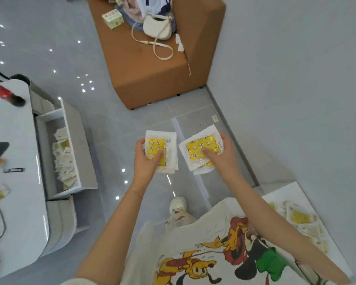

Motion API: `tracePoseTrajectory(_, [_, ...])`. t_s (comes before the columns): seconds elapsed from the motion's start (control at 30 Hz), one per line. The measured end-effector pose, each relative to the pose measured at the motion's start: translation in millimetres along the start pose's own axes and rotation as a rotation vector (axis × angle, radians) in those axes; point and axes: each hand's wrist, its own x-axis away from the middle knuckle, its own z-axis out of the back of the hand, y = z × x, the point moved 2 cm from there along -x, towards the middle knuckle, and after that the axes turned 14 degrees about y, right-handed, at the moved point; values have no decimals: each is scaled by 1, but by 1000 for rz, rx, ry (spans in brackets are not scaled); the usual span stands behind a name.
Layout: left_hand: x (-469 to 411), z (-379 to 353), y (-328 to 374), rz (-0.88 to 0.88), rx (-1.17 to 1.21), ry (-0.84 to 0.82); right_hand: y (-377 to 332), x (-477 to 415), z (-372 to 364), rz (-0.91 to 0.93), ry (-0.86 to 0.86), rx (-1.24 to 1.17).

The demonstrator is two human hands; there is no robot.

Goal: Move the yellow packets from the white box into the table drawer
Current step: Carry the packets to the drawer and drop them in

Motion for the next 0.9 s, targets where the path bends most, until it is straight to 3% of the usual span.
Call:
tracePoseTrajectory(0.53, [-117, 161, -24, 200, 182, 496, -100, -25, -265, 163, -461, 145])
tracePoseTrajectory(0.9, [-185, 191, -30, 375, 362, 861, -156, -65, -412, 239, -847, 281])
